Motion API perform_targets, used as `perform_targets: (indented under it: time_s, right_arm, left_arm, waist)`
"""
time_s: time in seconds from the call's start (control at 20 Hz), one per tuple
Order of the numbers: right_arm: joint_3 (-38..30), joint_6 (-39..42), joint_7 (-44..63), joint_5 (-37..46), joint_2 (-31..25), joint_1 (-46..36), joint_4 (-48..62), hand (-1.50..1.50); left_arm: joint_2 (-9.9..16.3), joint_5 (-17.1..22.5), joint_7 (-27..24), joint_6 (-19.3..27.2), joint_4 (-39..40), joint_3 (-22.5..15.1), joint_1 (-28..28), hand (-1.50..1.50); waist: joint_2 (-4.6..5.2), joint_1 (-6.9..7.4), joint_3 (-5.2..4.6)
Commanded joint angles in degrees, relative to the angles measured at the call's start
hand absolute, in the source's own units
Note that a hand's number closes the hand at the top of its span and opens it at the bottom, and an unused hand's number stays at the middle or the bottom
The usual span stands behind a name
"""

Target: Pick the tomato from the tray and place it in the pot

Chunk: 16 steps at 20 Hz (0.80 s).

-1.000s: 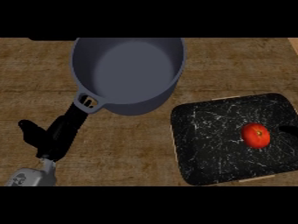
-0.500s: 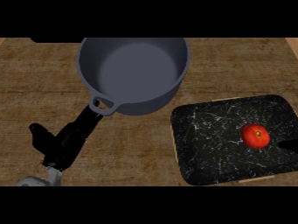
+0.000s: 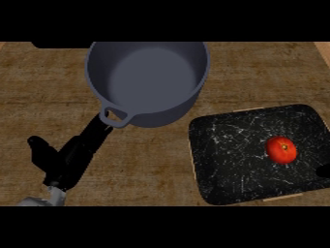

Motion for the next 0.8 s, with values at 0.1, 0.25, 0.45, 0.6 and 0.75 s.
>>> perform_targets:
  time_s: [0.1,0.25,0.45,0.6,0.75]
  right_arm:
    - [-4.03,7.15,19.56,-9.55,-2.02,-4.9,-7.99,-1.5]
    - [1.81,3.09,25.19,-7.66,2.65,-8.5,-8.8,-1.5]
    - [2.84,1.29,23.95,-5.13,5.7,-9.76,-5.88,-1.5]
    - [5.79,0.73,26.49,-3.71,8.25,-10.1,-8.27,-1.5]
    - [6.99,1.32,18.17,0.14,8.39,-4.26,-3.86,-1.5]
  left_arm:
    - [-0.94,-1.56,-0.97,-0.76,1.54,0.19,0.25,0.0]
    - [-2.34,-2.56,3.94,1.71,-1.33,-1.35,-2.1,0.0]
    - [-0.52,-0.54,2.45,-2.01,-0.31,2.39,-1.63,0.0]
    - [-2.88,-2.08,5.35,0.54,-0.69,1.07,-4.43,0.0]
    - [-1.02,-0.57,5.14,-1.3,-6.22,1.71,1.55,0.0]
  waist:
    - [0.11,0.05,0.05]
    - [0.21,0.82,0.05]
    - [0.31,0.83,0.07]
    - [0.28,0.51,0.07]
    - [0.18,0.81,0.13]
